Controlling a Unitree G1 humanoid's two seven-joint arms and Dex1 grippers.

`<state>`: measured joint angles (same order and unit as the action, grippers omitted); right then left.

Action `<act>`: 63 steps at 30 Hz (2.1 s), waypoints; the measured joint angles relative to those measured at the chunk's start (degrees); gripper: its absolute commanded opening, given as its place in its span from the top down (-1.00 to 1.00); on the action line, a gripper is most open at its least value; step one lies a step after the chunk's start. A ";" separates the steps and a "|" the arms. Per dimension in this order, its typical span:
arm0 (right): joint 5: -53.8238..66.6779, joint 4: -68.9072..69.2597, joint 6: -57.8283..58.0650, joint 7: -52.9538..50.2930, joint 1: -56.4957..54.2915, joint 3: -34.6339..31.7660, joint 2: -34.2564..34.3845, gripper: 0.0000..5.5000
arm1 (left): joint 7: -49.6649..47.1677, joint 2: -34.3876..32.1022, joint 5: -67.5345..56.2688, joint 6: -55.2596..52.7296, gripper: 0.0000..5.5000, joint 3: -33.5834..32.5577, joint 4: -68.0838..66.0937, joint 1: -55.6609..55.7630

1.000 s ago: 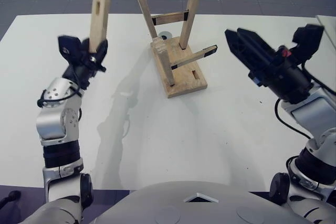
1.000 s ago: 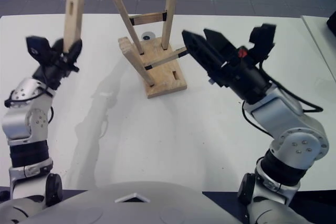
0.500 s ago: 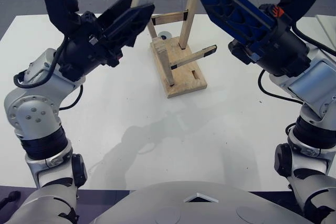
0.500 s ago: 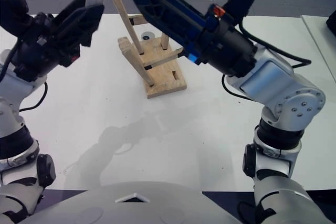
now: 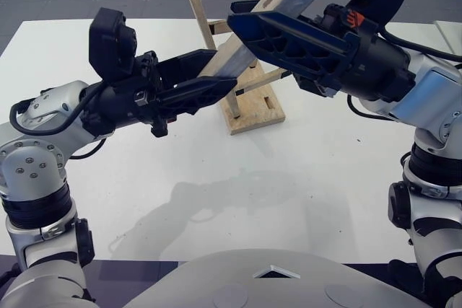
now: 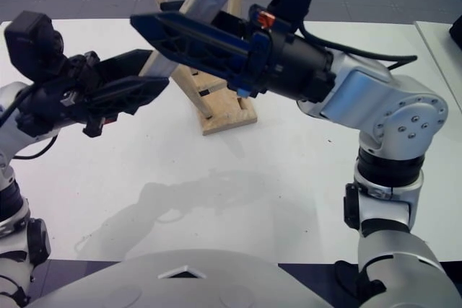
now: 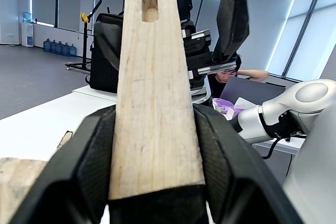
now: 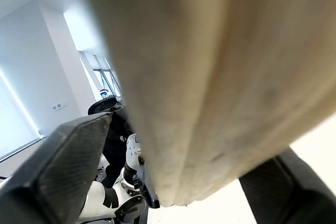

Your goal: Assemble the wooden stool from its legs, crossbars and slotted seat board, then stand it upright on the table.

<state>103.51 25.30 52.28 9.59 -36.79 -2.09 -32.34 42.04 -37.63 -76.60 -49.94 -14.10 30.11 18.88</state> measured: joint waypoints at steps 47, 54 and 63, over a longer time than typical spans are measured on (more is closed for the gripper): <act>-63.64 -30.93 -19.43 17.79 14.34 1.65 -0.65 0.26 | -22.00 18.99 72.76 46.15 -0.96 22.71 -64.01 11.91; -67.87 -25.19 -18.77 22.15 17.62 3.95 1.38 0.26 | -21.53 20.75 77.02 53.11 -0.96 22.98 -78.70 16.64; -61.58 -5.27 -8.63 19.87 24.53 7.66 9.96 0.26 | -19.89 18.75 77.60 58.54 -0.96 20.97 -86.52 19.06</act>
<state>41.93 20.03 43.64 29.46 -12.26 5.56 -22.38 22.15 -18.89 1.00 8.61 6.87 -56.41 37.95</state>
